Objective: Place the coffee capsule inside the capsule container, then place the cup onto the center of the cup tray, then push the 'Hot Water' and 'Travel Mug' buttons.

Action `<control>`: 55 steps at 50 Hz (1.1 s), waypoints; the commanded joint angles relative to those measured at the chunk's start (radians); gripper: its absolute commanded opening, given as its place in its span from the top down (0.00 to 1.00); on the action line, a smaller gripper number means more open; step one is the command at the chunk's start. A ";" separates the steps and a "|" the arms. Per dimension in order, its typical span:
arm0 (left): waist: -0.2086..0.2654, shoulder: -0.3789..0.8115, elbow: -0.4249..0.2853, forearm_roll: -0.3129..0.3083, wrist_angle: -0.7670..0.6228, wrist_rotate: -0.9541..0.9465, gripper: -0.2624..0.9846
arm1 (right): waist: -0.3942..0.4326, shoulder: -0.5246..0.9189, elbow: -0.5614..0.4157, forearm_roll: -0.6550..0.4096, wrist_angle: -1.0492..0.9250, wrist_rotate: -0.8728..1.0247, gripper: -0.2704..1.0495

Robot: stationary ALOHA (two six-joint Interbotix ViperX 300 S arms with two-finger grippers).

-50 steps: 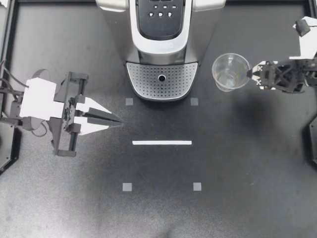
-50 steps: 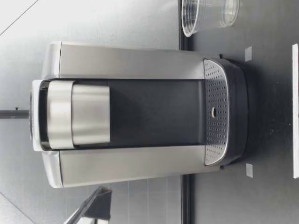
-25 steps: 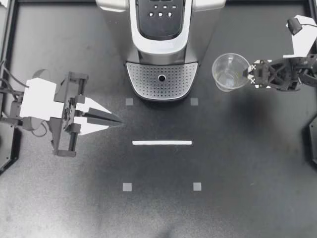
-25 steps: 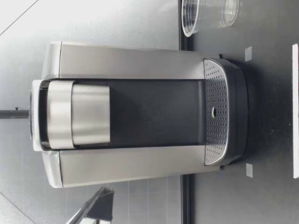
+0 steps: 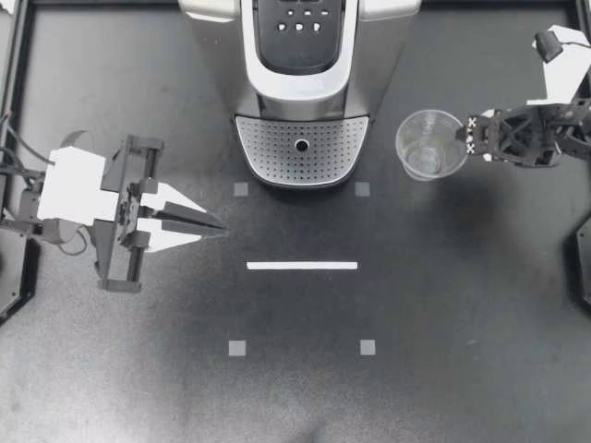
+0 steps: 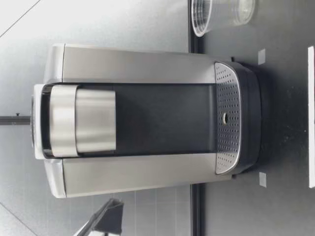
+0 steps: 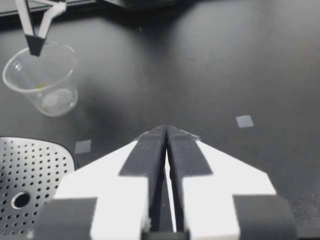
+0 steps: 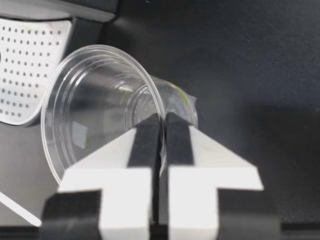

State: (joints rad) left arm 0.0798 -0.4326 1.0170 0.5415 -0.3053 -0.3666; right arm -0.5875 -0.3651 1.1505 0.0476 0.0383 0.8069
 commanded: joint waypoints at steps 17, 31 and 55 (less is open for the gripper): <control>-0.002 -0.017 -0.008 -0.002 -0.005 0.003 0.71 | 0.158 0.028 -0.133 0.017 -0.064 0.121 0.76; -0.002 -0.017 -0.003 -0.002 -0.005 0.003 0.71 | 0.178 0.167 -0.258 0.015 -0.120 0.132 0.76; -0.002 -0.044 0.021 -0.002 -0.005 0.006 0.71 | 0.178 0.296 -0.370 0.015 -0.120 0.133 0.76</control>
State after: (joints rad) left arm 0.0798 -0.4587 1.0462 0.5415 -0.3053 -0.3620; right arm -0.4126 -0.0644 0.8099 0.0629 -0.0721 0.9403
